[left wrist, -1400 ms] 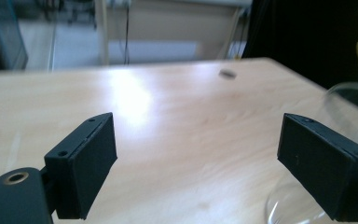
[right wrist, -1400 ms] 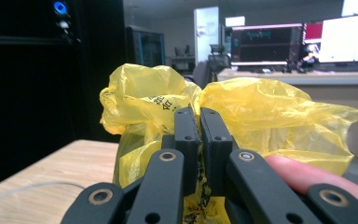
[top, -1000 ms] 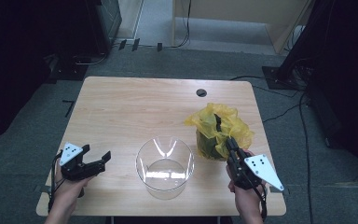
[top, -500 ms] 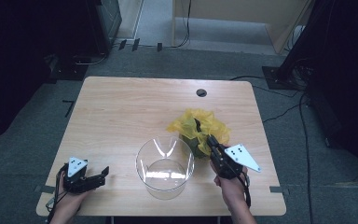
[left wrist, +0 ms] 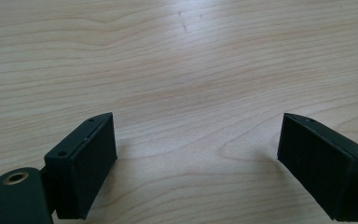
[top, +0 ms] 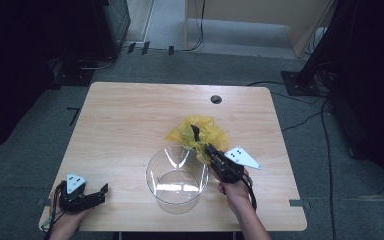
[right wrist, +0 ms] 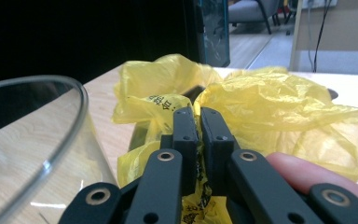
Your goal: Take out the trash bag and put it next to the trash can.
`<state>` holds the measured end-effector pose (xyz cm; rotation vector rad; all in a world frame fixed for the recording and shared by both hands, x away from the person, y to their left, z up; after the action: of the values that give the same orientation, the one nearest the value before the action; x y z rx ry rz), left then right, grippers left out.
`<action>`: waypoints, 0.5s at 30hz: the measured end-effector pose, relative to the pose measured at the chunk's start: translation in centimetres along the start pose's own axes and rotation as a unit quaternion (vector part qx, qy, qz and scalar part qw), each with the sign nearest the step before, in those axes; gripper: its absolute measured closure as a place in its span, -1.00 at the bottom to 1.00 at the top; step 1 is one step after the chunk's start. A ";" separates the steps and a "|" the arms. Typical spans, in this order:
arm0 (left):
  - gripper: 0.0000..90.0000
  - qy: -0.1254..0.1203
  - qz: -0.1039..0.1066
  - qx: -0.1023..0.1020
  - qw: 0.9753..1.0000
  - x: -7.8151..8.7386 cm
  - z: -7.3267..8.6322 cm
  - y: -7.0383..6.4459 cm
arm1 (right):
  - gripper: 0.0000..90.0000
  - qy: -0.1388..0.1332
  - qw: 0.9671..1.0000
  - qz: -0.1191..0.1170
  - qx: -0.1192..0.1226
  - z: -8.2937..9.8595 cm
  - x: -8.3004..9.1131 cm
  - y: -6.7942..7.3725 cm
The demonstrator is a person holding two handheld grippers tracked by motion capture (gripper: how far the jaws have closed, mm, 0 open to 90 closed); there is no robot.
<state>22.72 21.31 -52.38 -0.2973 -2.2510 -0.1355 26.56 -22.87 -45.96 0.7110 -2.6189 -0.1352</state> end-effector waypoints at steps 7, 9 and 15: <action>-0.74 0.008 -0.010 0.005 1.000 -0.3 -0.2 0.0 | 0.54 -0.005 1.000 0.011 -0.003 -0.4 1.1 -0.6; -0.74 0.009 -0.010 0.005 1.000 -0.3 -0.2 0.0 | 0.35 -0.010 1.000 0.012 0.000 -0.6 1.5 -0.7; -0.74 0.008 -0.010 0.006 1.000 -0.4 -0.3 0.1 | -0.13 -0.029 1.000 -0.006 -0.007 -1.4 3.1 -0.6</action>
<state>23.25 21.24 -52.47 -0.2667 -2.2387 -0.1331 24.98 -24.92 -43.69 0.7286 -2.6658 -0.1813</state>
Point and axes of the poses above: each handheld gripper's, and its own axes: x roughly backward along the jaws, z roughly out of its underside, y roughly to its left, the point moved 1 cm from there along -x, roughly forward along the jaws, and after that the axes turned 8 degrees about y, right-handed, at the moved point
